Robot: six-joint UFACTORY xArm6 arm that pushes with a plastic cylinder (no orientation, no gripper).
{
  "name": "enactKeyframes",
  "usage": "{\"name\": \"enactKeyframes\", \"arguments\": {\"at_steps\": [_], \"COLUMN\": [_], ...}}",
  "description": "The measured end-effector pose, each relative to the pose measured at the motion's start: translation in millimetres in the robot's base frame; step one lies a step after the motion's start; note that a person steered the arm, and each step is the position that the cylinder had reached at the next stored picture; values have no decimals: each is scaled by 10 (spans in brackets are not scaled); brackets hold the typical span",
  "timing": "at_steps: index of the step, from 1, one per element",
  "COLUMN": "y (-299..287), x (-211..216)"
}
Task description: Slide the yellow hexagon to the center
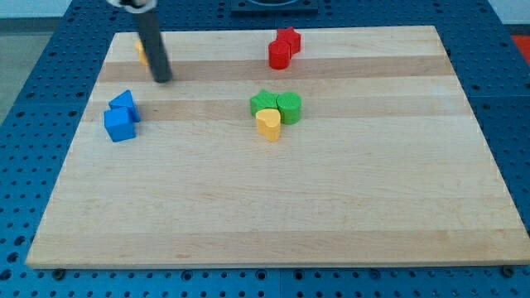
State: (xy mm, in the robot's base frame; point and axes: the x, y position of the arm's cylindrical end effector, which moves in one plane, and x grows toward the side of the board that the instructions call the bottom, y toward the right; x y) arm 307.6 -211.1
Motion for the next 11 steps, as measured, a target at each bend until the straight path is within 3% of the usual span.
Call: {"name": "enactKeyframes", "arguments": {"at_steps": [2, 3, 4, 7, 11], "y": [-925, -940, -857, -209, 432], "x": [-137, -467, -758, -756, -189]}}
